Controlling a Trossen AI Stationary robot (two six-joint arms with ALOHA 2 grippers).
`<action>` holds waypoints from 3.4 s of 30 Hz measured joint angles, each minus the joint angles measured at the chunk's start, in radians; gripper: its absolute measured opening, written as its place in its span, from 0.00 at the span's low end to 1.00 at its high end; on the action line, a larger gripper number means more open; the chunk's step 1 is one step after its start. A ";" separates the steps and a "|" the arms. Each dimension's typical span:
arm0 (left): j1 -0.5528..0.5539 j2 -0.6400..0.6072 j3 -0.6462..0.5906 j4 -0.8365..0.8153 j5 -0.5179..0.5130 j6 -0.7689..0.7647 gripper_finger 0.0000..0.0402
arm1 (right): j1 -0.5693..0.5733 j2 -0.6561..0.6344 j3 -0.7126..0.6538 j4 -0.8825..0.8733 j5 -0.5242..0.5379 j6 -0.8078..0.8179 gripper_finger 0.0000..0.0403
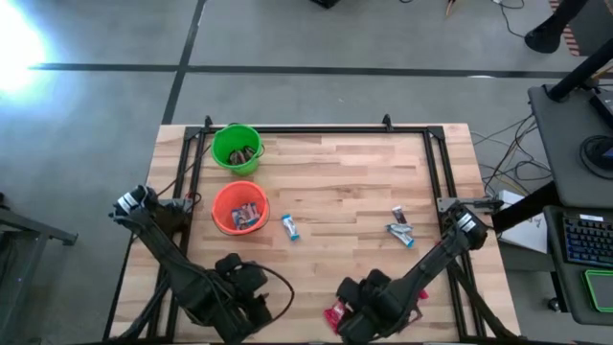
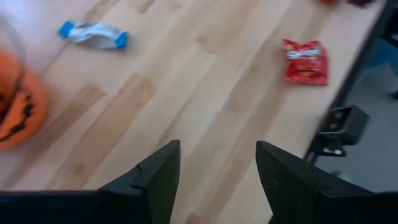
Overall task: Organize candy in baskets
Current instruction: Put the red candy into the black bucket
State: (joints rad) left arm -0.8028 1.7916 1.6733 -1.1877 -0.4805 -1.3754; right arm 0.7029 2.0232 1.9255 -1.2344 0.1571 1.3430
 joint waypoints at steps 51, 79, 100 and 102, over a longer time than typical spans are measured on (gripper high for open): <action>0.184 0.435 0.000 0.848 0.107 -0.101 0.48 | 0.240 -0.053 0.198 -0.336 -0.036 0.023 0.56; 0.190 0.524 0.000 1.001 0.157 -0.149 0.48 | 0.244 -0.053 0.197 -0.337 -0.060 0.007 0.56; 0.230 0.535 0.001 0.984 0.176 -0.148 0.22 | 0.244 -0.053 0.197 -0.337 -0.060 -0.021 0.56; 0.232 0.541 0.001 0.988 0.190 -0.151 0.15 | 0.244 -0.053 0.197 -0.336 -0.060 -0.021 0.56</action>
State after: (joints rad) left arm -0.5704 2.3331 1.6745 -0.1994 -0.2901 -1.5263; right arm 0.9470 1.9701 2.1227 -1.5707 0.0971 1.3216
